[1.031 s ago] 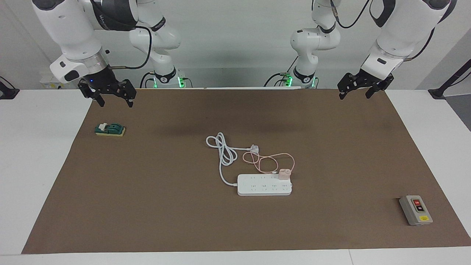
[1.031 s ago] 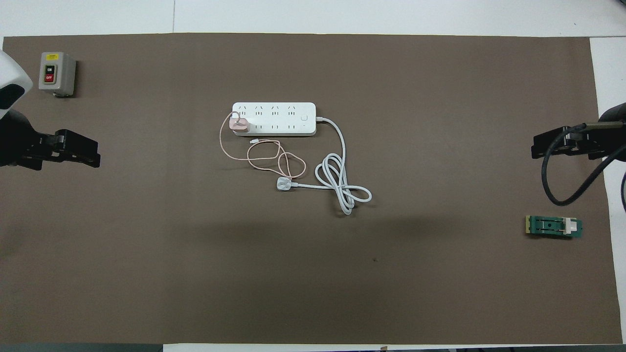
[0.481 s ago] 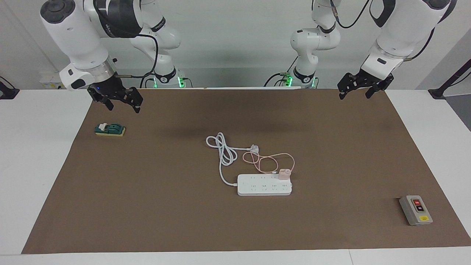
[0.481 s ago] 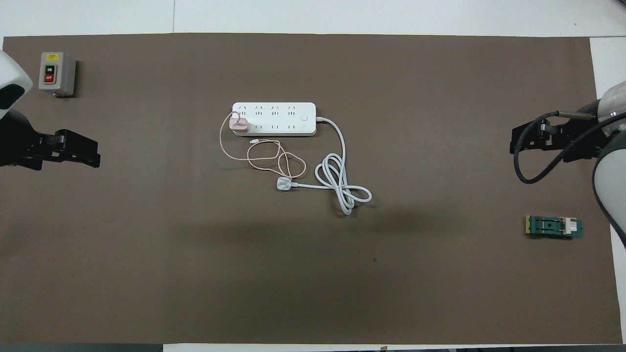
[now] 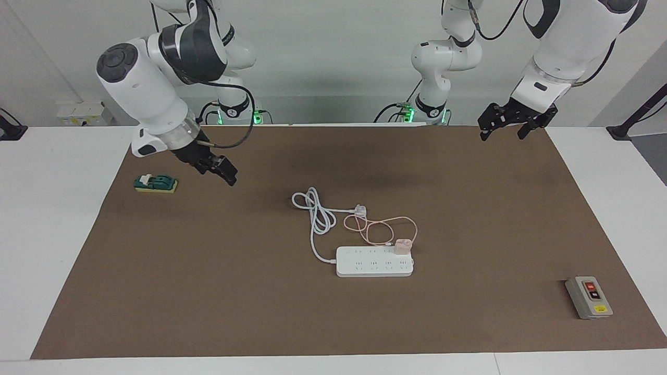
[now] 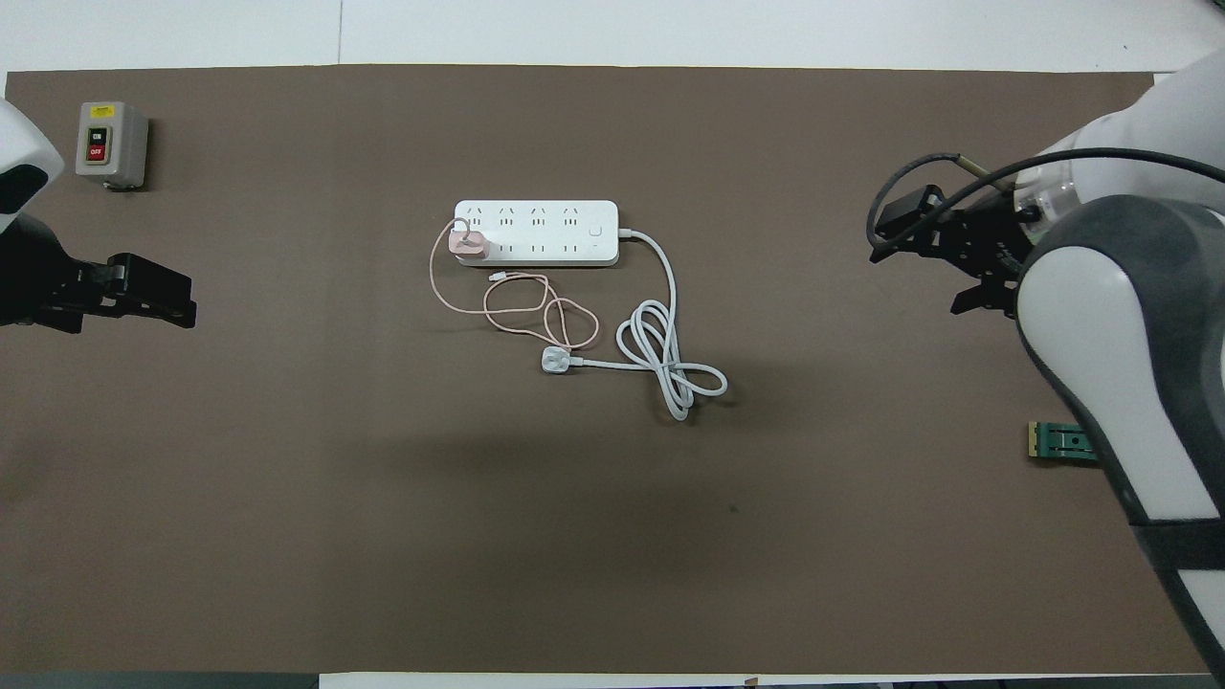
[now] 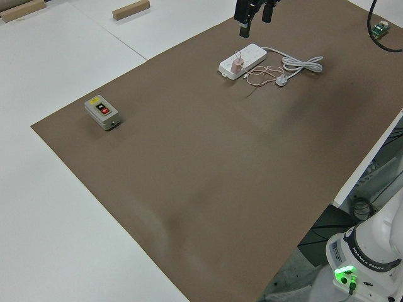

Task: Unplug charger and place it aside
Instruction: 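Move the right gripper over the white power strip's far end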

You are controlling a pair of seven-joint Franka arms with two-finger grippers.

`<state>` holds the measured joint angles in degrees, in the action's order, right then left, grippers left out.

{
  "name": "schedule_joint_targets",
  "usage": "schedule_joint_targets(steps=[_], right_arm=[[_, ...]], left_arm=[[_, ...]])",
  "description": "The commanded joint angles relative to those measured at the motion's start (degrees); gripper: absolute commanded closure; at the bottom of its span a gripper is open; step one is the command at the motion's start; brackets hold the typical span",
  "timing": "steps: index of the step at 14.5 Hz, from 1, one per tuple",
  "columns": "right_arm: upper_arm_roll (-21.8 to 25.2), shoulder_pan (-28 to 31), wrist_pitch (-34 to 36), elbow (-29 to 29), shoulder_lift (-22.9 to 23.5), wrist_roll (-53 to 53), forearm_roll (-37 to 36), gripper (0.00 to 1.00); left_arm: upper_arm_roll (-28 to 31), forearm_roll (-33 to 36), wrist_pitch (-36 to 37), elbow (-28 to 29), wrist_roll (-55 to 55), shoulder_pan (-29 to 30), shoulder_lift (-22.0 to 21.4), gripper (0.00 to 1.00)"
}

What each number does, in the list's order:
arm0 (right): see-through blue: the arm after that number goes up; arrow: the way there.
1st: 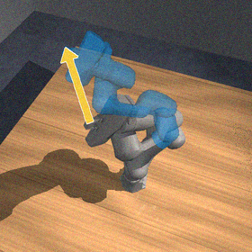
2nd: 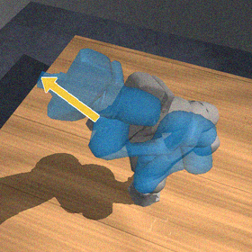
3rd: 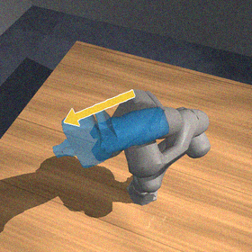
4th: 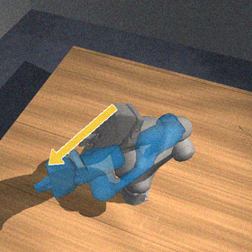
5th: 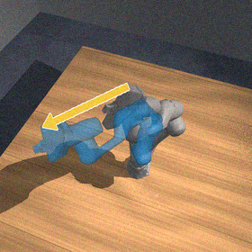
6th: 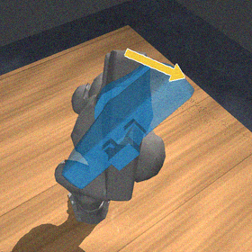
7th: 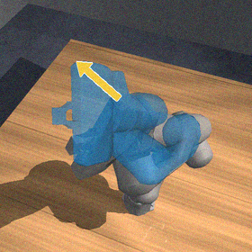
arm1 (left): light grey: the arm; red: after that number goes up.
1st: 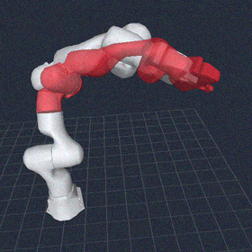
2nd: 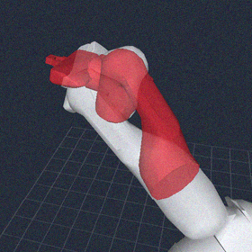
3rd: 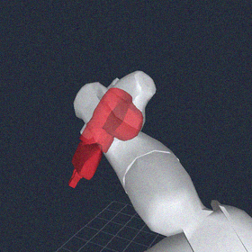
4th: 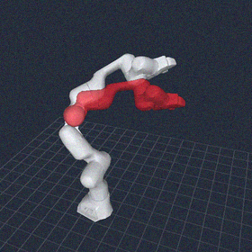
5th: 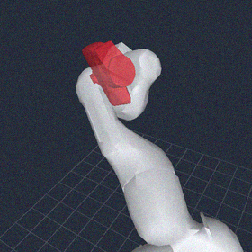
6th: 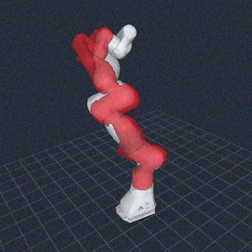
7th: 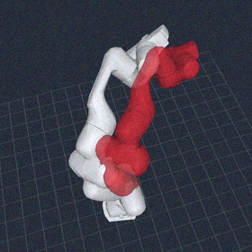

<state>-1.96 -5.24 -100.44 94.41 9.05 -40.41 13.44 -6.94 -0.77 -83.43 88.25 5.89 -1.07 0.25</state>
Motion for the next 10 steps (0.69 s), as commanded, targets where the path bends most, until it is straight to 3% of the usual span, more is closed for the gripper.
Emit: schedule_joint_targets(steps=[1, 3, 6, 8, 10], right_arm=[[-0.1, -1.6, -2.4, -5.1, 6.4, -10.4, 5.0, 0.0], [-0.1, -3.7, -6.0, -5.9, 8.8, -17.8, 8.8, 0.0], [-0.1, -6.2, -6.4, -14.6, 17.4, -29.4, 12.8, 0.0], [-0.1, -8.6, -9.0, -21.4, 23.9, -38.1, 14.9, 0.0], [-0.1, -10.7, -13.9, -23.8, 27.9, -43.4, 18.2, 0.0]], left_arm=[[0.2, -0.3, -0.1, 1.3, 0.0, -0.1, -1.4, 0.0], [0.2, -0.2, -0.2, 1.3, -0.1, -0.4, -1.4, 0.0], [0.0, -0.3, -1.2, 2.4, 2.5, -0.6, -1.6, 0.0], [-0.3, -0.3, -3.5, 3.3, 13.3, -0.7, -1.9, 0.0], [-0.4, -1.2, -5.4, 3.5, 22.9, -1.1, -1.5, 0.0]])
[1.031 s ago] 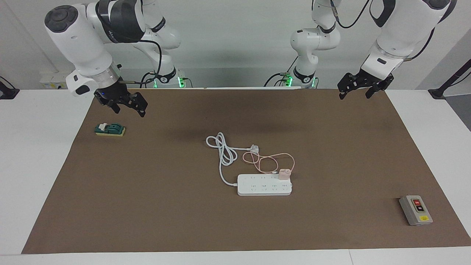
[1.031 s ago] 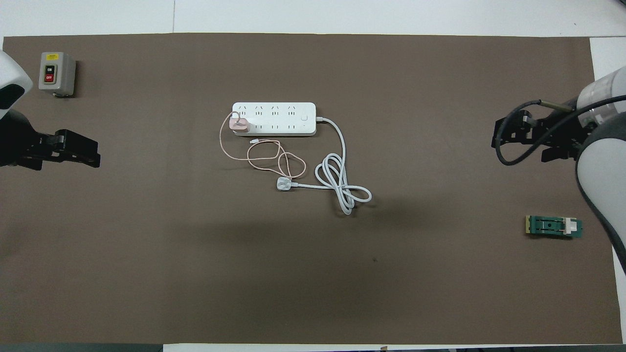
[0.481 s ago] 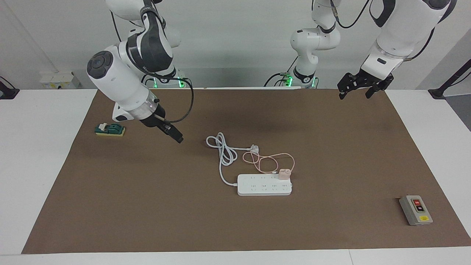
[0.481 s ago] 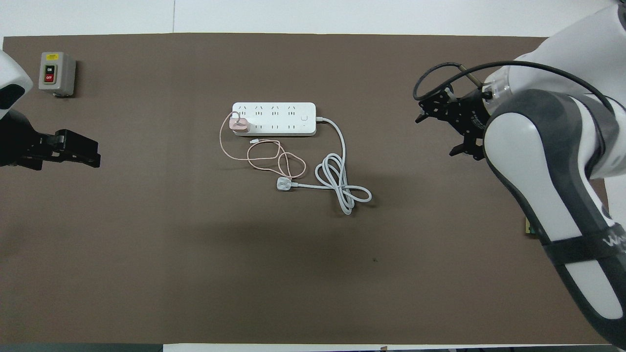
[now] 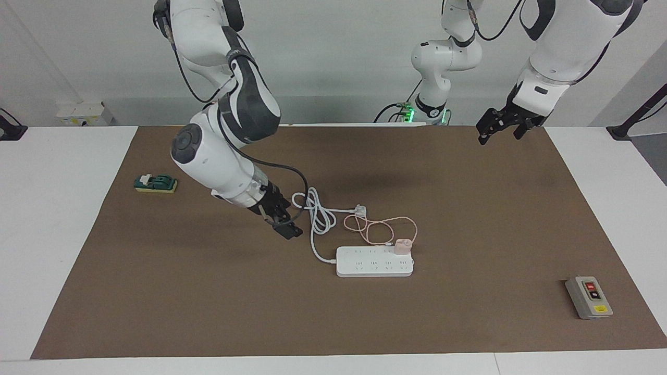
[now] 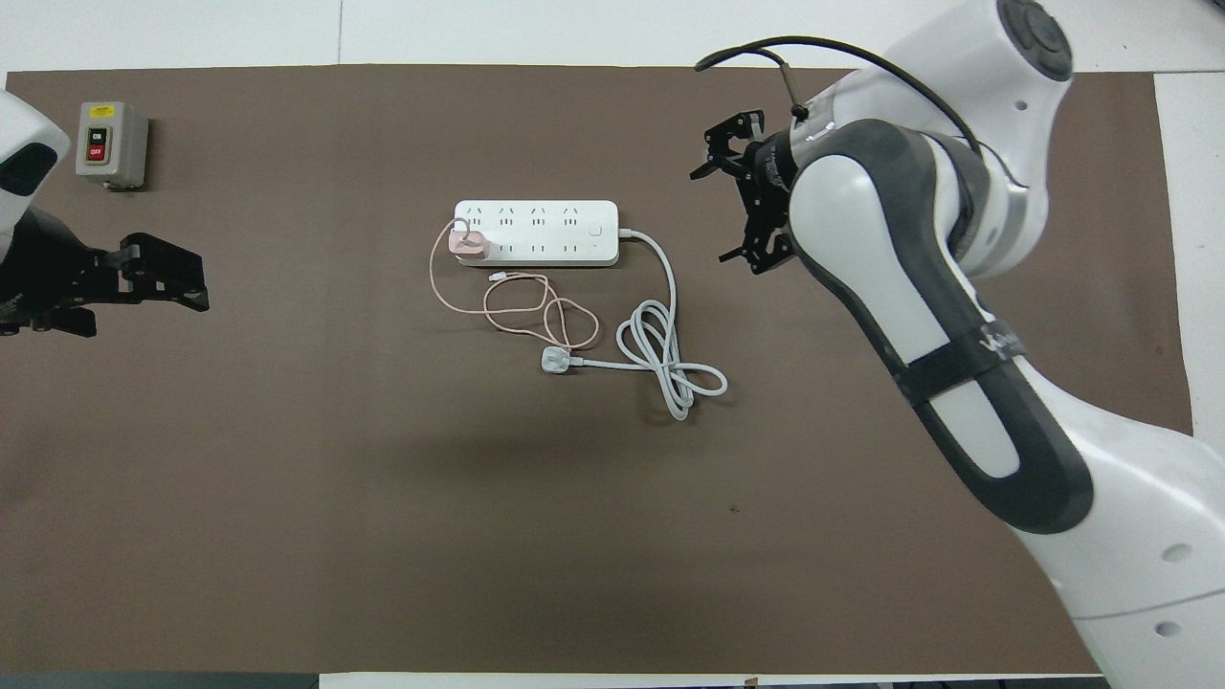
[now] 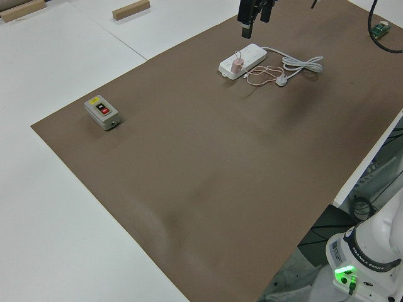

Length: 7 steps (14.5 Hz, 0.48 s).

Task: Unplug charger and place it aside
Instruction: 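Move the right gripper over the white power strip's far end, then press the right gripper on the strip while the left gripper reaches the pink charger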

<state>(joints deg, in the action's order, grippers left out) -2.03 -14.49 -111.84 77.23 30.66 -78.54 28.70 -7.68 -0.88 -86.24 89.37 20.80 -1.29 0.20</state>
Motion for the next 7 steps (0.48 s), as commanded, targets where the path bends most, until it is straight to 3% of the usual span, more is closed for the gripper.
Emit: schedule_joint_targets(steps=[1, 4, 7], right_arm=[[0.0, -2.8, -6.0, -6.7, 7.5, -6.7, 5.4, 0.0], [-0.1, -4.6, -11.8, -6.8, 11.2, -9.8, 10.7, 0.0], [-0.2, -4.9, -11.1, -13.7, 18.1, -12.6, 14.5, 0.0]], left_arm=[[0.4, -1.8, -2.8, 2.3, 10.7, -1.0, -1.0, 0.0], [0.5, -1.6, -3.2, -0.8, 26.9, -6.2, 5.0, 0.0], [0.6, -1.4, -3.4, -8.1, 46.2, -9.9, 14.4, 0.0]])
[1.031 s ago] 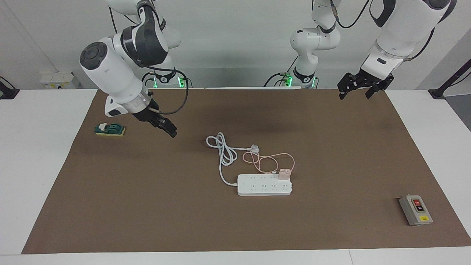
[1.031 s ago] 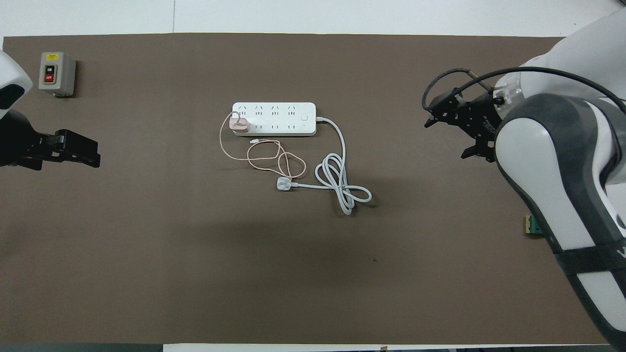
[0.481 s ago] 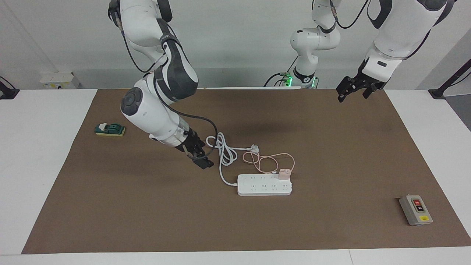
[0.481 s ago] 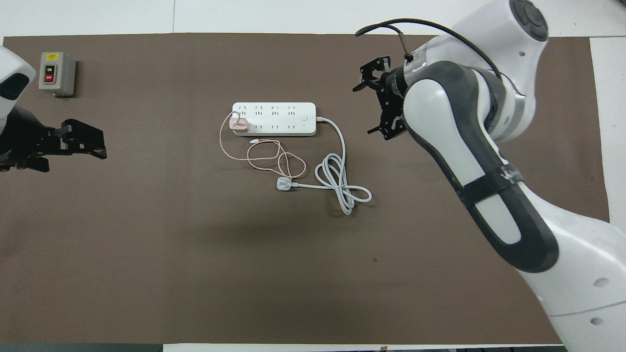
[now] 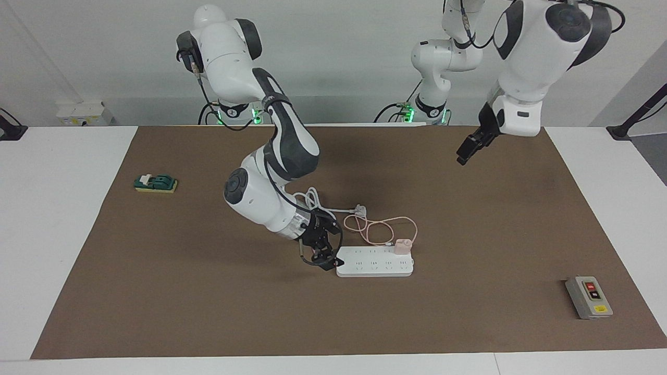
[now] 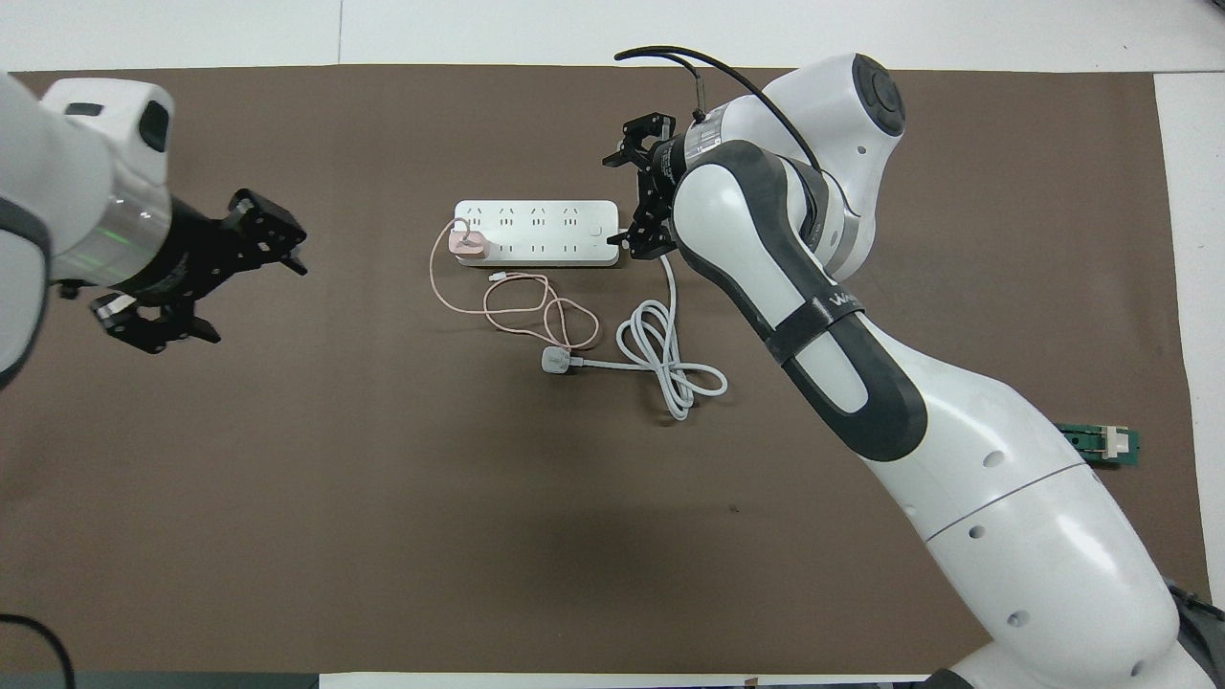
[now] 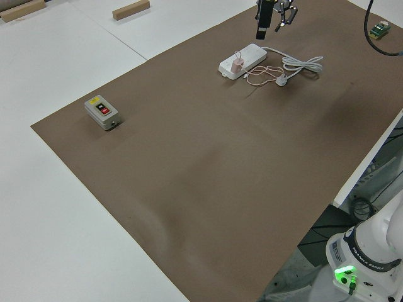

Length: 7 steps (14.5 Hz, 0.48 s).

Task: Unplug charger and place it aside
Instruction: 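Press the right gripper on the strip while the left gripper reaches the pink charger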

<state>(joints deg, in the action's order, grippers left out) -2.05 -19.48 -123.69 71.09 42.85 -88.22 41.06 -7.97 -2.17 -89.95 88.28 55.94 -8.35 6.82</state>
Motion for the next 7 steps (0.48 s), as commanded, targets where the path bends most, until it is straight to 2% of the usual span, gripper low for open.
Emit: schedule_joint_targets(steps=[1, 3, 5, 7], right_arm=[[-1.1, 0.0, 0.7, -10.0, 8.3, -3.7, 2.2, 0.0], [-2.7, 0.1, 1.4, -12.7, 11.3, -3.8, 2.2, 0.0], [-3.5, 0.4, 3.9, -14.5, 13.2, -3.3, 1.9, 0.0], [-3.5, 0.1, 4.6, -14.8, 13.7, -1.2, 1.7, 0.0]], left_arm=[[1.2, 0.0, 0.0, -9.9, 17.6, -4.4, 11.0, 0.0], [1.4, -0.1, -1.0, -16.4, 31.6, -5.5, 17.3, 0.0], [2.4, 0.6, -1.0, -19.7, 39.7, -8.2, 22.2, 0.0], [7.7, 0.9, -2.7, -24.0, 47.3, -13.9, 27.3, 0.0]])
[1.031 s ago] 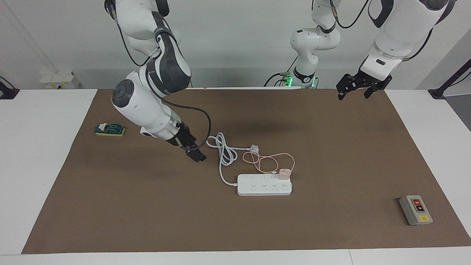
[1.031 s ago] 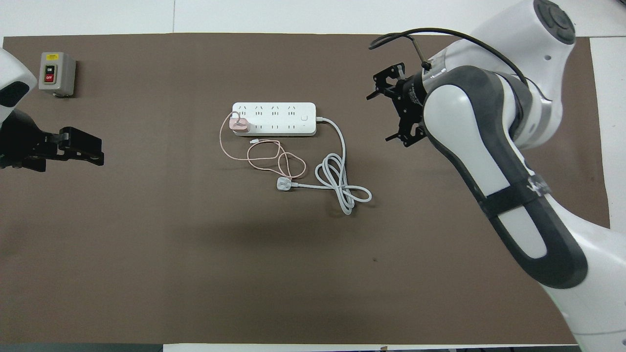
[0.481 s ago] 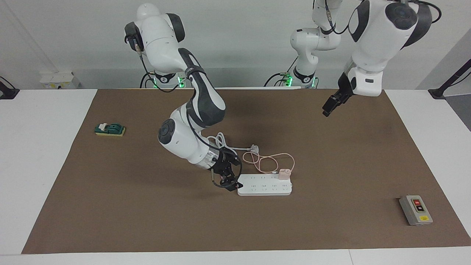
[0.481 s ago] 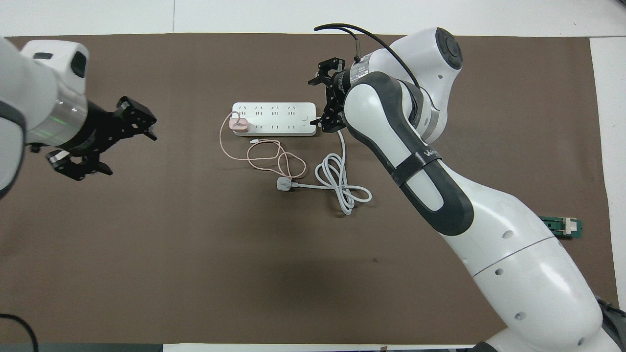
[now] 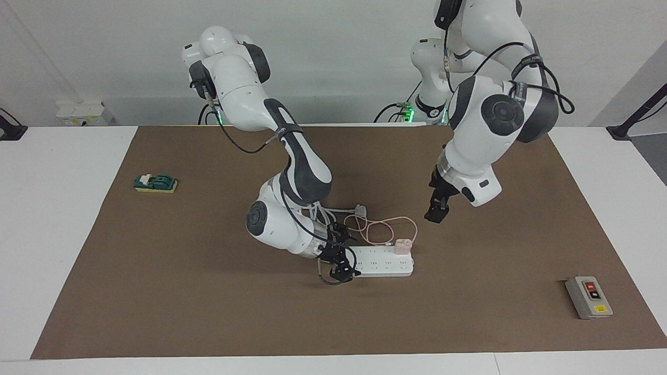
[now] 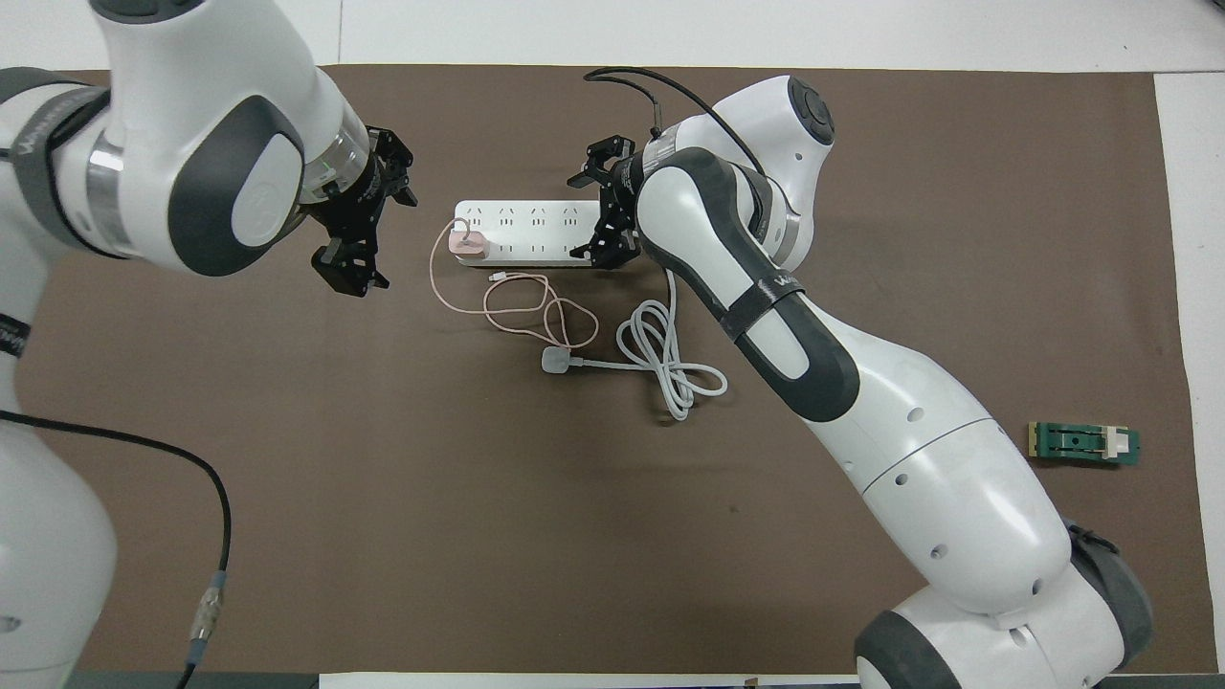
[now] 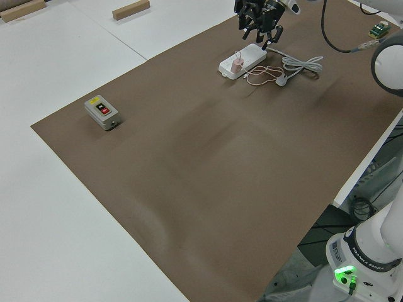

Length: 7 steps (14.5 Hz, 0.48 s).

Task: Unplug charger and place it aside
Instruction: 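Press the right gripper on the strip while the left gripper reaches the pink charger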

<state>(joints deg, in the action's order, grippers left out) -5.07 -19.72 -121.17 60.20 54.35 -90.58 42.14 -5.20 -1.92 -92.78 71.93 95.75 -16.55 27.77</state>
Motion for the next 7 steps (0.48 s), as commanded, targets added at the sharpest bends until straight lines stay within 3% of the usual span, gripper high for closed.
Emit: schedule_joint_targets(steps=[1, 3, 7], right_arm=[[-0.5, 0.4, 2.1, -4.0, 2.5, 1.8, 0.7, 0.0], [-0.6, 0.2, 1.6, -4.0, 4.0, 4.8, 0.7, 0.0], [-0.9, 0.2, 2.0, -3.6, 4.2, 6.5, 0.9, 0.0]], left_arm=[[6.6, 0.2, -1.9, -8.3, 9.1, -7.6, 7.3, 0.0], [7.1, -0.8, -8.0, -7.6, 17.4, -8.4, 10.1, 0.0], [7.3, -0.5, -15.3, -0.7, 18.4, -8.6, 8.6, 0.0]])
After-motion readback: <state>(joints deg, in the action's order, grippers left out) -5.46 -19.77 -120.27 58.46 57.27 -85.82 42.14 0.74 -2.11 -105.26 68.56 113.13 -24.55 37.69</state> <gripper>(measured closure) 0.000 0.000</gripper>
